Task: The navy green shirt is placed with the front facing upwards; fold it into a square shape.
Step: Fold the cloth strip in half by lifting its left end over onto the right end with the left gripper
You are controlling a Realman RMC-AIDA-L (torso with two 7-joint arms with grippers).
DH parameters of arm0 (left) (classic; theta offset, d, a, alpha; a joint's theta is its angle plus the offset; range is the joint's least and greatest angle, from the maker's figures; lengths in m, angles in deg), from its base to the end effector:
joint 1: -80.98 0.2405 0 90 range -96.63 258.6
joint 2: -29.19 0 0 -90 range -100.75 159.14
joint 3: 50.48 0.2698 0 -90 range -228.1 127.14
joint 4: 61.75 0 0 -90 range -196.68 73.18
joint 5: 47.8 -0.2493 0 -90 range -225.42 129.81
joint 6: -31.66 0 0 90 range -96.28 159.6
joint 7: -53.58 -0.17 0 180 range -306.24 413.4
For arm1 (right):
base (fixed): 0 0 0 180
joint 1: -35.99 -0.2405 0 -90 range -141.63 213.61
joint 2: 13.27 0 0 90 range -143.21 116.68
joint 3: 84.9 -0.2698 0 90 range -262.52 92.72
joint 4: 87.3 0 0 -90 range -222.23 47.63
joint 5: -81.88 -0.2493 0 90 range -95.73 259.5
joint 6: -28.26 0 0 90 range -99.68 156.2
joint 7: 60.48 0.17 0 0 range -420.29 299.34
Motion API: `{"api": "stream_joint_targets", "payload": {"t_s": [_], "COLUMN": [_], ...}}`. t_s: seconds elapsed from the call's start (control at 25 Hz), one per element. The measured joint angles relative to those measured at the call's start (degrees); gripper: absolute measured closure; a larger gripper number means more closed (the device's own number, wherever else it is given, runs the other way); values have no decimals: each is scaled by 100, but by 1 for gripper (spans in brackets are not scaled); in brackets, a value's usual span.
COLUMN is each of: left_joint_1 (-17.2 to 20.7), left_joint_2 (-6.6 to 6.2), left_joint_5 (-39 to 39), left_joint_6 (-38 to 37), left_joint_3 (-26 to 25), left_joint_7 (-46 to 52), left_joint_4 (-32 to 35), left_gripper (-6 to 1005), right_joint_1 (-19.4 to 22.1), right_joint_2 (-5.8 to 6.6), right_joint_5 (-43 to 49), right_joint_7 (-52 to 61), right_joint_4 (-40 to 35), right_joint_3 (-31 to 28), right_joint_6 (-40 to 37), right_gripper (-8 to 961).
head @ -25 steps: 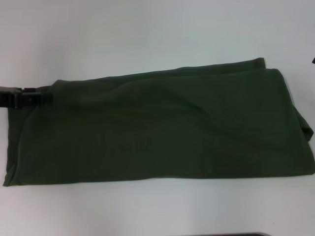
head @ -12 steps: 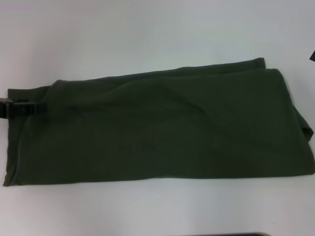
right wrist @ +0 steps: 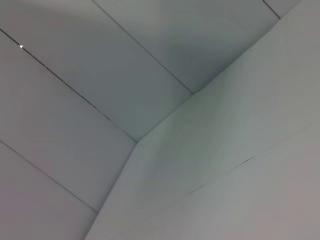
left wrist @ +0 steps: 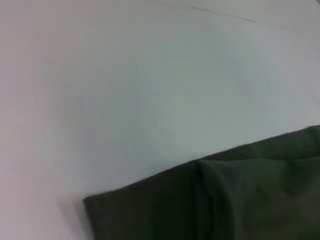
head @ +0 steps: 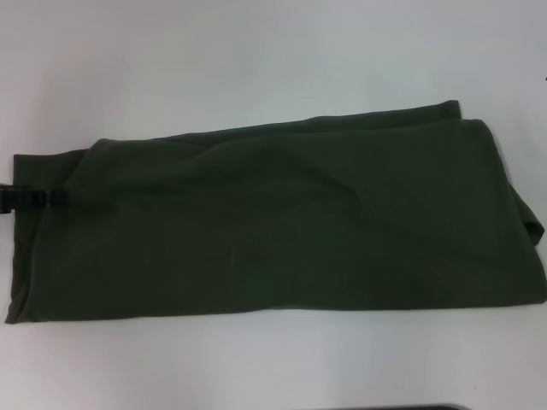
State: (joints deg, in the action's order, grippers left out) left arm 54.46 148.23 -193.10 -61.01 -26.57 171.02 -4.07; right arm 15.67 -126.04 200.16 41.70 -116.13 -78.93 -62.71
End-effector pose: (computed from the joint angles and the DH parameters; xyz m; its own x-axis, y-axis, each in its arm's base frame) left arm -0.3758 0.3449 0.0587 0.4228 0.8412 0.3369 0.9019 -0.3546 -0.2464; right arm 0.4119 0.3166 0.0674 0.0995 -0.5524 -0.8276 -0.9518 -0.2954 0.0827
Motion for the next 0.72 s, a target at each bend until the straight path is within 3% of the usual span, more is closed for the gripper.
{"api": "stream_joint_targets", "payload": {"t_s": [0.36, 0.72], "left_joint_1": [-42, -142], "left_joint_2": [-39, -76], "left_joint_5": [-253, -537], "left_joint_6": [65, 212], "left_joint_3": [-64, -60], "left_joint_7": [234, 238], "left_joint_4": [13, -57], "left_gripper": [140, 140], "right_joint_1": [28, 7], "right_joint_2": [10, 3], "right_joint_5": [-138, -148], "right_joint_7": [3, 26], "right_joint_4": [0, 0], "right_joint_3": [0, 4], "right_joint_6": [0, 0], "right_gripper": [20, 21]}}
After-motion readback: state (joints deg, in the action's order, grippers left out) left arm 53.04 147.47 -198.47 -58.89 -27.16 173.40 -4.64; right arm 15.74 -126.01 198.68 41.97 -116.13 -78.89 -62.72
